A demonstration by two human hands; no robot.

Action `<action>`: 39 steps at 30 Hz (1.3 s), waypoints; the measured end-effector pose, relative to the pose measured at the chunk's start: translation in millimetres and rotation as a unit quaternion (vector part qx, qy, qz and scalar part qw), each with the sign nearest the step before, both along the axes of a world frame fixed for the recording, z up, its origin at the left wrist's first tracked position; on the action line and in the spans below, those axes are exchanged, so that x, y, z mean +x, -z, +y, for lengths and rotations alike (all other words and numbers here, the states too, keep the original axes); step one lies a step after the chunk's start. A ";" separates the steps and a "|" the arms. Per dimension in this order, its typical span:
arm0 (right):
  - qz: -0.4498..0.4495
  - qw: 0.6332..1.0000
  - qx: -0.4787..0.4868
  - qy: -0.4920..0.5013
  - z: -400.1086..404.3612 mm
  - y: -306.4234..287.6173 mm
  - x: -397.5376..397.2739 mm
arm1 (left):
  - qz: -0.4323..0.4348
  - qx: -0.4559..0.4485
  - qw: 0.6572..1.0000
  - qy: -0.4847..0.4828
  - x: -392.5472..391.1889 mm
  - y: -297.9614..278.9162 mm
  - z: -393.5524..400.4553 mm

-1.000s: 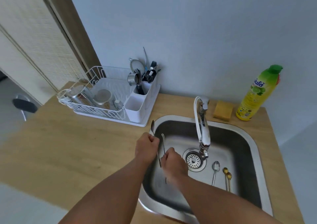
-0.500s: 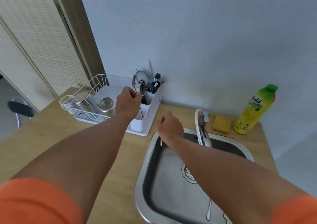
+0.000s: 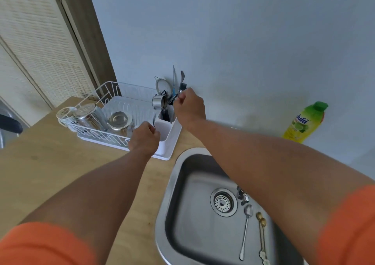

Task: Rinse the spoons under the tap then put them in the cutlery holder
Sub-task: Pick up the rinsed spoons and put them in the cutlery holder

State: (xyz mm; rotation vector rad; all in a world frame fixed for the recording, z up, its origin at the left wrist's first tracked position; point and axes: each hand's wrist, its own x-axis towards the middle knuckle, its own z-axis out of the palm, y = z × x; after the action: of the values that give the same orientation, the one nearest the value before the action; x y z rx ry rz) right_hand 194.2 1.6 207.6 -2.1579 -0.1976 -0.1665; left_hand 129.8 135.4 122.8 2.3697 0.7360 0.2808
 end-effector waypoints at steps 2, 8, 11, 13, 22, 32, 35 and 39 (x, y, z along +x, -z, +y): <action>0.016 1.000 -0.005 -0.008 9.9 6.3 -0.7 | 0.001 -0.019 1.000 -0.001 -6.8 6.9 -1.1; 0.065 0.996 -0.045 -0.036 29.6 39.9 -12.5 | -0.090 -0.057 0.994 -0.017 -25.1 14.9 -1.6; 0.100 0.986 -0.120 -0.051 28.9 61.1 -19.0 | -0.101 -0.072 0.992 -0.034 -38.4 21.8 -0.4; 0.114 0.980 -0.154 -0.053 25.8 73.6 -23.8 | -0.077 -0.084 0.993 -0.037 -48.4 30.4 1.8; 0.130 0.973 -0.188 -0.038 -21.7 125.8 -75.6 | 0.025 -0.123 0.992 -0.005 -75.7 66.5 -26.9; 0.211 0.946 -0.239 -0.060 -120.6 199.5 -148.6 | 0.097 -0.086 0.981 0.146 -73.3 93.6 -101.0; 0.251 0.932 -0.257 -0.049 -155.7 216.0 -166.5 | 0.127 -0.065 0.970 0.195 -74.9 107.8 -121.8; 0.292 0.910 -0.292 -0.029 -197.6 234.0 -186.3 | 0.173 -0.057 0.954 0.236 -78.8 127.9 -146.5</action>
State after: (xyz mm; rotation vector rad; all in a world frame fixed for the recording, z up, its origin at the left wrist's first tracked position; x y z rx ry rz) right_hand 7.9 -196.1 -26.4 -2.6763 0.0493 0.6508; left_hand 51.0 -11.1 -5.1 2.4197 0.3020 -0.3793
